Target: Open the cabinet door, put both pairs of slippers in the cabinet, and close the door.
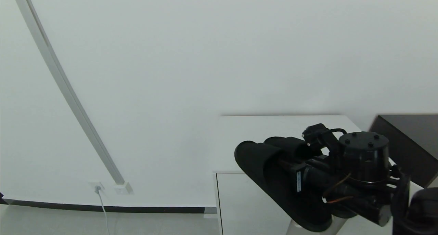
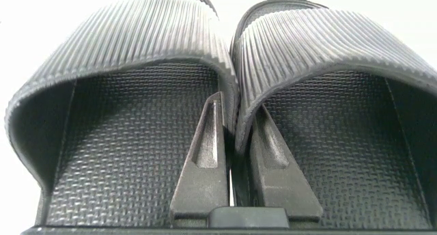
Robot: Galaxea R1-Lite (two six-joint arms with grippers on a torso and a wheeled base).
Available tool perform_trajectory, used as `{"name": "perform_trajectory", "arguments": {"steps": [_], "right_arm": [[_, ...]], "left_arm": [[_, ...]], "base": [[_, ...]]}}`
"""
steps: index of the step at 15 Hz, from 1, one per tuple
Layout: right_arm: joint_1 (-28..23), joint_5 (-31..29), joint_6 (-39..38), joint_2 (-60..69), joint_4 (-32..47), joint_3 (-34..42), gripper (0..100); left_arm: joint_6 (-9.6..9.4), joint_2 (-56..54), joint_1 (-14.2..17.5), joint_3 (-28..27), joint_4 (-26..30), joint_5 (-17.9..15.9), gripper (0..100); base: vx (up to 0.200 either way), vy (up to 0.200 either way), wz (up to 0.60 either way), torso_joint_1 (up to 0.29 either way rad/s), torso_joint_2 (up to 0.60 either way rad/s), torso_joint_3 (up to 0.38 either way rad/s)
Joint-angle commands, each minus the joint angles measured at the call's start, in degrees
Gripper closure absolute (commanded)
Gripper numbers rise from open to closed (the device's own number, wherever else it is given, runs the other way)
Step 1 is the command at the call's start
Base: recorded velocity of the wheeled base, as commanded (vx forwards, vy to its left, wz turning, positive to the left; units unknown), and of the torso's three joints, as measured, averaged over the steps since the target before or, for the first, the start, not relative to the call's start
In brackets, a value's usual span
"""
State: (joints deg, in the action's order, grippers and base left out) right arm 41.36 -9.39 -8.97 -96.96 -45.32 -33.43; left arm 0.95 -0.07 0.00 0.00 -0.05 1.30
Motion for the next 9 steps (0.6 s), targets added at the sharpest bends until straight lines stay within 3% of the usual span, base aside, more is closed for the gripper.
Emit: {"name": "perform_trajectory", "arguments": {"steps": [1, 7, 9], "right_arm": [[1.97, 0.51, 0.10, 7.84, 3.75, 2.49, 100], [3.46, 0.51, 0.10, 7.23, 4.19, 3.19, 100], [3.90, 0.42, 0.10, 7.32, 4.28, 3.46, 100]], "left_arm": [[0.02, 0.07, 0.00, 0.00, -0.04, 0.01, 100], [0.02, 0.07, 0.00, 0.00, 0.05, -0.07, 100], [0.10, 0.07, 0.00, 0.00, 0.05, -0.16, 100]], "base": [[0.000, 0.000, 0.00, 0.000, 0.00, 0.000], [0.000, 0.000, 0.00, 0.000, 0.00, 0.000], [-0.200, 0.000, 0.00, 0.005, 0.00, 0.000]]}}
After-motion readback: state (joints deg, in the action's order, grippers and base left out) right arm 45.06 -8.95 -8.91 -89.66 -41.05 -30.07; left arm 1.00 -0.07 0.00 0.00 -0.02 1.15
